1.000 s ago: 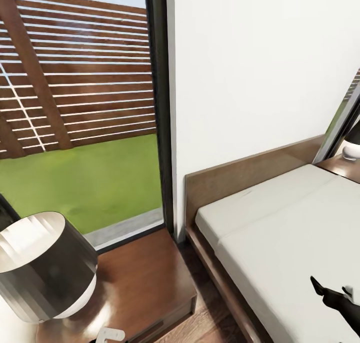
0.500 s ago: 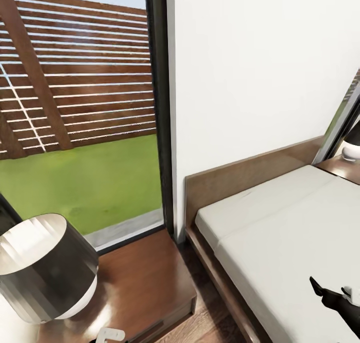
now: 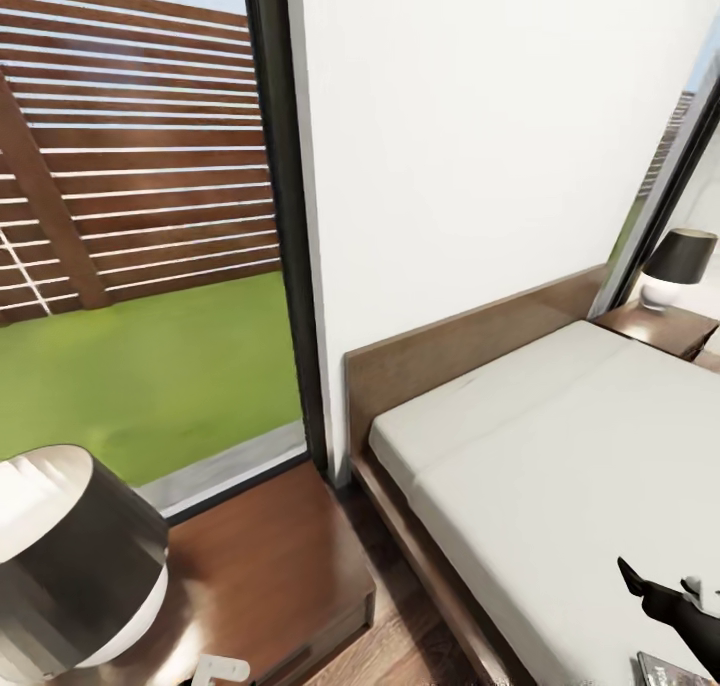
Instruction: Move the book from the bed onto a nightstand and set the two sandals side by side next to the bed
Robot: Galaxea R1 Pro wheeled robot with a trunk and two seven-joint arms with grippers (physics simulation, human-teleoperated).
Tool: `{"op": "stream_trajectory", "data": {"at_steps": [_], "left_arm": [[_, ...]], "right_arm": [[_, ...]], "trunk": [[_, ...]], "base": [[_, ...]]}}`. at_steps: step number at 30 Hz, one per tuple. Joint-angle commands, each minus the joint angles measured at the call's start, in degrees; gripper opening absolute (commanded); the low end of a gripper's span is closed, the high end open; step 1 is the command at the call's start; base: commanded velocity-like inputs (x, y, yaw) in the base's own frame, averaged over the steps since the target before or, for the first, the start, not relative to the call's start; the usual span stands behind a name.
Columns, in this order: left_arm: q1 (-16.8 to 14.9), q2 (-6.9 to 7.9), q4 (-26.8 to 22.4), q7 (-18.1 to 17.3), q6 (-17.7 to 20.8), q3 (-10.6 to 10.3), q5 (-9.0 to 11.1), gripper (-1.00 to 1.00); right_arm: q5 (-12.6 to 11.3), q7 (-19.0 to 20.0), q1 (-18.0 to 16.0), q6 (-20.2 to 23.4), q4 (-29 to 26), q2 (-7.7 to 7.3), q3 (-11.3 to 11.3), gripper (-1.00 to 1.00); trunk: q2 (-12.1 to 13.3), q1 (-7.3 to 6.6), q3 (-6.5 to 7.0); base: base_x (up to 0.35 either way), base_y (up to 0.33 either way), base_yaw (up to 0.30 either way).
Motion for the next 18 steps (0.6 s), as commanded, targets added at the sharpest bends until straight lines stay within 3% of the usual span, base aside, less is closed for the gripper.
{"op": "stream_trajectory", "data": {"at_steps": [1,18], "left_arm": [[0.0,0.02,0.0,-0.2,-0.2,0.5,-0.4,1.00],[0.0,0.02,0.0,-0.2,-0.2,0.5,-0.4,1.00]], "right_arm": [[-0.2,0.4,-0.1,-0.1,0.1,0.02,-0.2,1.00],[-0.2,0.4,-0.1,-0.1,0.1,0.18,-0.1,1.00]], "trunk": [[0.0,0.00,-0.05],[0.0,0.00,-0.05]], "base": [[0.000,0.000,-0.282],[0.000,0.000,-0.283]]}}
